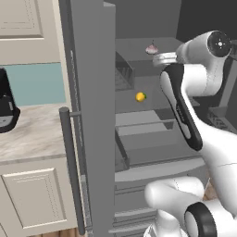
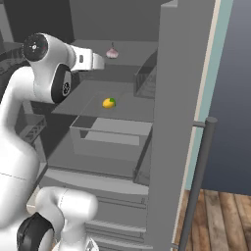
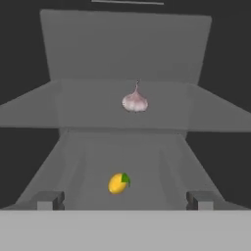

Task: Grab the garlic and lemon from the fridge, place them in the blender, close the lid, and turn on the blender to create a marinade.

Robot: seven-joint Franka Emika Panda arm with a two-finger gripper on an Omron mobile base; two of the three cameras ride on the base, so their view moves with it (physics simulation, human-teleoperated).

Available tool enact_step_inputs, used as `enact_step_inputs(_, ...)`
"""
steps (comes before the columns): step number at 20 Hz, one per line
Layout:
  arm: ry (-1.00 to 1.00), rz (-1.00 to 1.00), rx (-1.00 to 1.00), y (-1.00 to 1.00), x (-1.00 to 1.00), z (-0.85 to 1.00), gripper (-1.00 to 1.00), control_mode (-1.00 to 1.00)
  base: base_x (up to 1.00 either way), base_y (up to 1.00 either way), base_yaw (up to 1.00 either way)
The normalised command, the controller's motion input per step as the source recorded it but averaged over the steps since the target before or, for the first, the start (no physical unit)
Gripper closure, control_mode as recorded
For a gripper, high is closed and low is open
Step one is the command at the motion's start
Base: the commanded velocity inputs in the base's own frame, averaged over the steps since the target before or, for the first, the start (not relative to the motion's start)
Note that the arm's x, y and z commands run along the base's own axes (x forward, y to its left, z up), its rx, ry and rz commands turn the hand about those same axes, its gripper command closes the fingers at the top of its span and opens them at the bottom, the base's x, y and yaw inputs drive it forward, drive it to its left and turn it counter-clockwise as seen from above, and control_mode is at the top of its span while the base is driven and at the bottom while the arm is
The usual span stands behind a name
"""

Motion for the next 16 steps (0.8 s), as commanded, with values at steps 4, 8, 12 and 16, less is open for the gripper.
enact_step_inputs(4, 0.13, 0.0, 0.11, 0.0, 0.4, 0.05, -1.0, -1.0, 0.0, 0.0, 0.0)
enact_step_inputs(8, 0.01, -0.03, 0.0, 0.02, 0.39, 0.0, -1.0, -1.0, 0.0, 0.0, 0.0)
enact_step_inputs(12, 0.03, -0.14, 0.0, -0.05, 0.94, 0.0, -1.0, -1.0, 0.0, 0.0, 0.0)
enact_step_inputs(16, 0.08, -0.1, -0.01, -0.13, 0.71, -0.1, -1.0, -1.0, 0.0, 0.0, 0.0)
